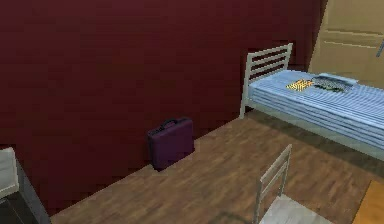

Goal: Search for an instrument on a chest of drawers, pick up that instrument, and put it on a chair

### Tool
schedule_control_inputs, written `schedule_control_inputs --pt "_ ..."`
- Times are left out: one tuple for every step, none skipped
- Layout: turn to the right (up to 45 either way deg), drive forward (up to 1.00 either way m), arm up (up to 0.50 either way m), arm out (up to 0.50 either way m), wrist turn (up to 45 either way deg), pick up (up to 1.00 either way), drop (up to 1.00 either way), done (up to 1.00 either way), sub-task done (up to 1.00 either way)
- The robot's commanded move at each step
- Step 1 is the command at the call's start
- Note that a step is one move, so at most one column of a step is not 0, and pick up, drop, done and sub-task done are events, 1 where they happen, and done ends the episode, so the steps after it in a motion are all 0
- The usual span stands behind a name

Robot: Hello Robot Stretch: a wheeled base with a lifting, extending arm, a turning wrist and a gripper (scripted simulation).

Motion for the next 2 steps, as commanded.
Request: schedule_control_inputs --pt "12.0 0.00 0.00 0.00 0.0 0.00 0.00 0.00 0.00" --pt "0.0 0.25 0.00 0.00 0.0 0.00 0.00 0.00 0.00"
